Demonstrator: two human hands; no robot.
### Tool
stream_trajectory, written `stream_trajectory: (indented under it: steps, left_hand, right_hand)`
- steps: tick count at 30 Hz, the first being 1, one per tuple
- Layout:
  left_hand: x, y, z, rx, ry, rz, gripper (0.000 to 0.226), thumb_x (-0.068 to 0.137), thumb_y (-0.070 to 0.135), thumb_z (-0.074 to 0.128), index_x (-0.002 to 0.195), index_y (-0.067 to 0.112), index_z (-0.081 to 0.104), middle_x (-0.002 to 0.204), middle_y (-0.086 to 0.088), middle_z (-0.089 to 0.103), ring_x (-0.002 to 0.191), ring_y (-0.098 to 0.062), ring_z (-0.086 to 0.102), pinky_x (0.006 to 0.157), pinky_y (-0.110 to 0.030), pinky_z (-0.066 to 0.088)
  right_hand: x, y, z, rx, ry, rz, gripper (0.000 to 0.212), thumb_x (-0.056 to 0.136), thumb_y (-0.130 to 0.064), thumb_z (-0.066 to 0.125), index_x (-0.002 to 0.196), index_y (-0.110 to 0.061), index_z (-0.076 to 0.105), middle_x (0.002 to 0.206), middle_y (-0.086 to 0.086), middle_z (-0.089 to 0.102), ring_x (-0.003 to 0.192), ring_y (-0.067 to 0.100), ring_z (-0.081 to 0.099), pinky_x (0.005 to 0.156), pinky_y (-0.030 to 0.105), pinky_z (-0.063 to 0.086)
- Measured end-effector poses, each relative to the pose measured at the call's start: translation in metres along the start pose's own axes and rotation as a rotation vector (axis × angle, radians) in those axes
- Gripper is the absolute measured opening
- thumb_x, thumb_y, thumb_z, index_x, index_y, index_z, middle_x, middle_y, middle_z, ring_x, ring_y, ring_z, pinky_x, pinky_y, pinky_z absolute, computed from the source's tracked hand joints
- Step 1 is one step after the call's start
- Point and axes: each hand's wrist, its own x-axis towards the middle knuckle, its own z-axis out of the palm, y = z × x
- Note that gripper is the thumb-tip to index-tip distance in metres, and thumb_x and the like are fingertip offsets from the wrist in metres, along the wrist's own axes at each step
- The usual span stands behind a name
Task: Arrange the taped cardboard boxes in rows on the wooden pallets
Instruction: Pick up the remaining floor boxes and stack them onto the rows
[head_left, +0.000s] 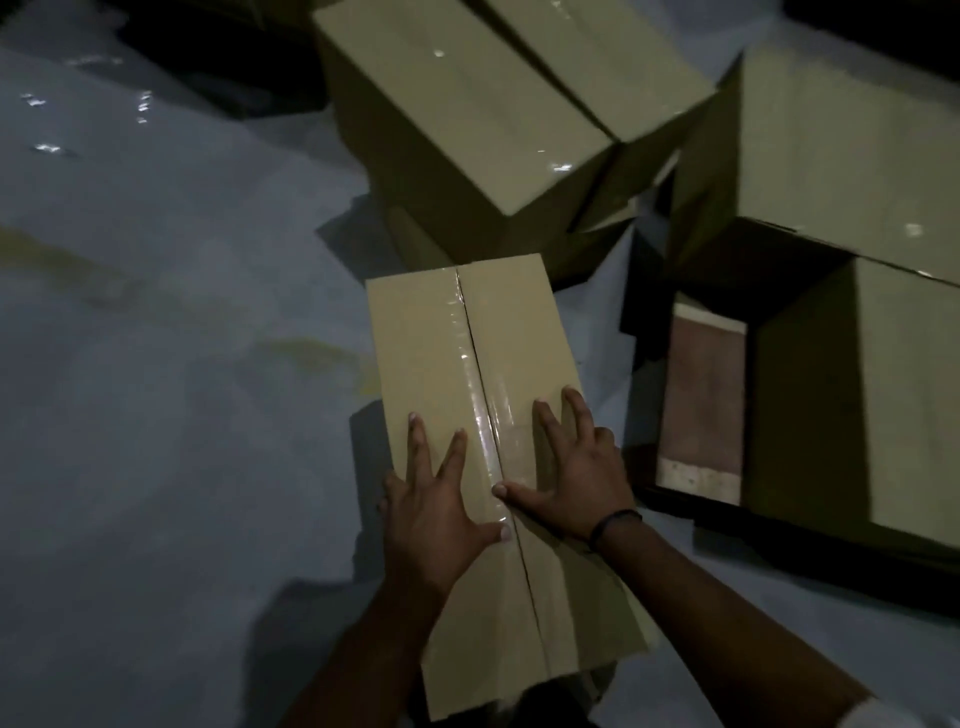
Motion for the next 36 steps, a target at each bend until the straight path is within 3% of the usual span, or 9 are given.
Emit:
stream_trajectory:
  steps: [12, 17, 24, 36]
  left_hand:
    - [0.014, 0.206, 0.089, 0.177, -0.085, 0.216, 0.124, 0.069, 0.077, 0.076, 0.162, 0.045, -0.001, 0.161, 0.006, -0.042, 0.151, -0.052, 0.011, 0.119, -0.062, 0.027]
    - [0.013, 0.277, 0.112, 0.21, -0.086, 0.306, 0.126, 0.067, 0.079, 0.074, 0.162, 0.045, -0.001, 0.163, 0.005, -0.039, 0.149, -0.052, 0.016, 0.117, -0.061, 0.03]
    - [0.039, 0.337, 0.135, 0.249, -0.082, 0.369, 0.124, 0.068, 0.079, 0.075, 0.161, 0.046, 0.0, 0.164, 0.006, -0.036, 0.15, -0.048, 0.016, 0.117, -0.057, 0.03]
    - [0.148, 0.416, 0.156, 0.271, -0.138, 0.39, 0.121, 0.069, 0.076, 0.077, 0.161, 0.046, 0.005, 0.165, 0.009, -0.033, 0.151, -0.049, 0.011, 0.119, -0.058, 0.025]
  right_hand:
    - [-0.041, 0.223, -0.037, 0.153, 0.06, 0.243, 0.118, 0.069, -0.092, 0.054, 0.161, -0.04, 0.001, 0.167, -0.008, -0.019, 0.149, 0.041, 0.015, 0.118, 0.058, 0.027]
    - [-0.058, 0.298, -0.056, 0.155, 0.109, 0.298, 0.117, 0.067, -0.096, 0.047, 0.16, -0.04, 0.006, 0.167, -0.004, -0.015, 0.141, 0.043, 0.029, 0.112, 0.055, 0.036]
    - [-0.048, 0.356, -0.07, 0.183, 0.21, 0.349, 0.099, 0.08, -0.085, 0.049, 0.159, -0.035, 0.017, 0.169, 0.0, -0.004, 0.137, 0.039, 0.035, 0.11, 0.051, 0.037]
    - [0.048, 0.441, -0.077, 0.165, 0.191, 0.377, 0.098, 0.08, -0.086, 0.046, 0.158, -0.035, 0.016, 0.169, 0.003, -0.004, 0.139, 0.042, 0.033, 0.109, 0.052, 0.038]
